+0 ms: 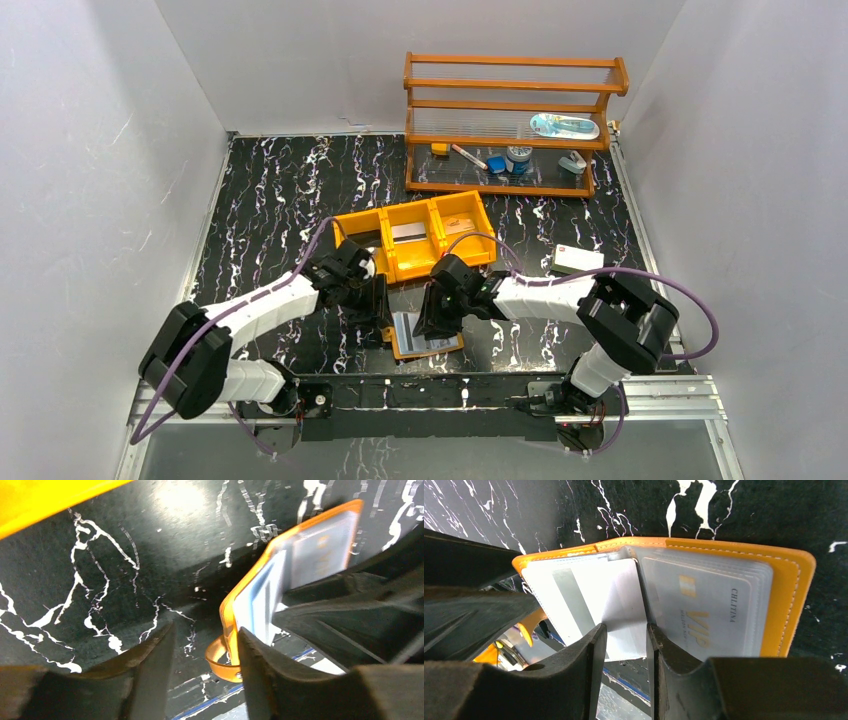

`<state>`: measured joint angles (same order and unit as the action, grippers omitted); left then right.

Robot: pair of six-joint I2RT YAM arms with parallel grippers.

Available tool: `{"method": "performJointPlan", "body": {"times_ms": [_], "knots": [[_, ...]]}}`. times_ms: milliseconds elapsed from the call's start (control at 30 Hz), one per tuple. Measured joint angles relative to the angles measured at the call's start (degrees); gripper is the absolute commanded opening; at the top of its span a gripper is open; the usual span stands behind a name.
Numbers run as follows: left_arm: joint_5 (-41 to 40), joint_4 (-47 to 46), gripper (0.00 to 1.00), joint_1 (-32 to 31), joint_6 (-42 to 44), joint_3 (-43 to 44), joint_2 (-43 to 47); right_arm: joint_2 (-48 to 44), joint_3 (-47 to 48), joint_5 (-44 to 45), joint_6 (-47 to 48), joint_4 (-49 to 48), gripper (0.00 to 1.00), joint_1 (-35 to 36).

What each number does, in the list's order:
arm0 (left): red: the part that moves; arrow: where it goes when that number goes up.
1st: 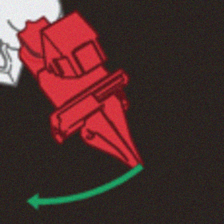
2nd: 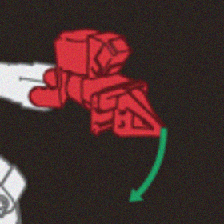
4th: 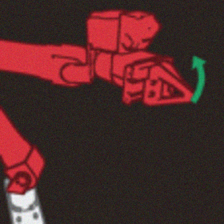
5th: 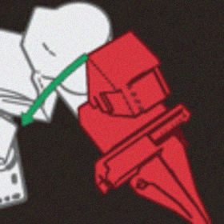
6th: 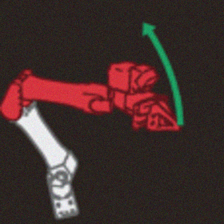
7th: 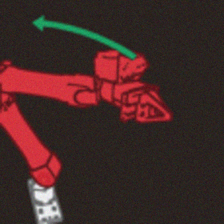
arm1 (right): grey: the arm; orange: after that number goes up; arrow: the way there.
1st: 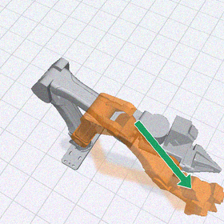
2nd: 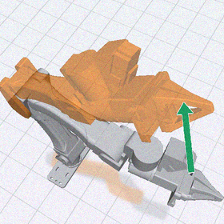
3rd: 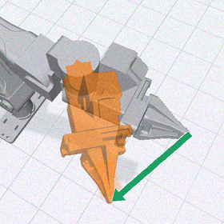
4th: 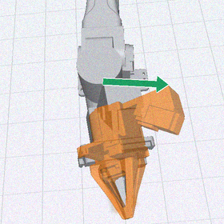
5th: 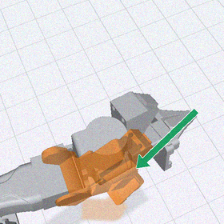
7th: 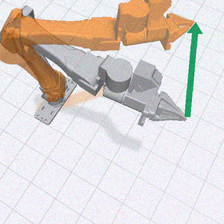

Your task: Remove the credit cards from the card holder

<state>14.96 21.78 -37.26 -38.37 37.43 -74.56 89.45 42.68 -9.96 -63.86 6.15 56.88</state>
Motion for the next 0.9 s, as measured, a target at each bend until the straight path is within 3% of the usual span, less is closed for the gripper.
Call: {"method": "performJointPlan", "body": {"times_ms": [167,367,500,733,900], "knots": [[-0.1,-0.2,0.69,0.0,-0.7,1.7,2.2,0.2,0.1,0.0,0.0,0.1,0.45,0.0],[1.6,-1.3,0.69,0.0,-0.6,1.8,1.6,0.3,0.1,-0.1,0.0,0.1,0.45,-0.1],[3.9,-2.7,0.59,0.0,0.0,1.9,-1.8,0.3,0.1,-0.1,0.0,0.1,0.45,-0.1],[5.0,-3.7,0.29,-0.6,1.2,1.8,-7.8,0.3,0.1,-0.7,-0.3,-0.3,0.45,-0.1],[4.5,-3.9,0.21,-0.8,1.4,1.5,-8.4,0.2,0.0,-0.5,-0.6,-0.5,0.47,-0.2]]}}
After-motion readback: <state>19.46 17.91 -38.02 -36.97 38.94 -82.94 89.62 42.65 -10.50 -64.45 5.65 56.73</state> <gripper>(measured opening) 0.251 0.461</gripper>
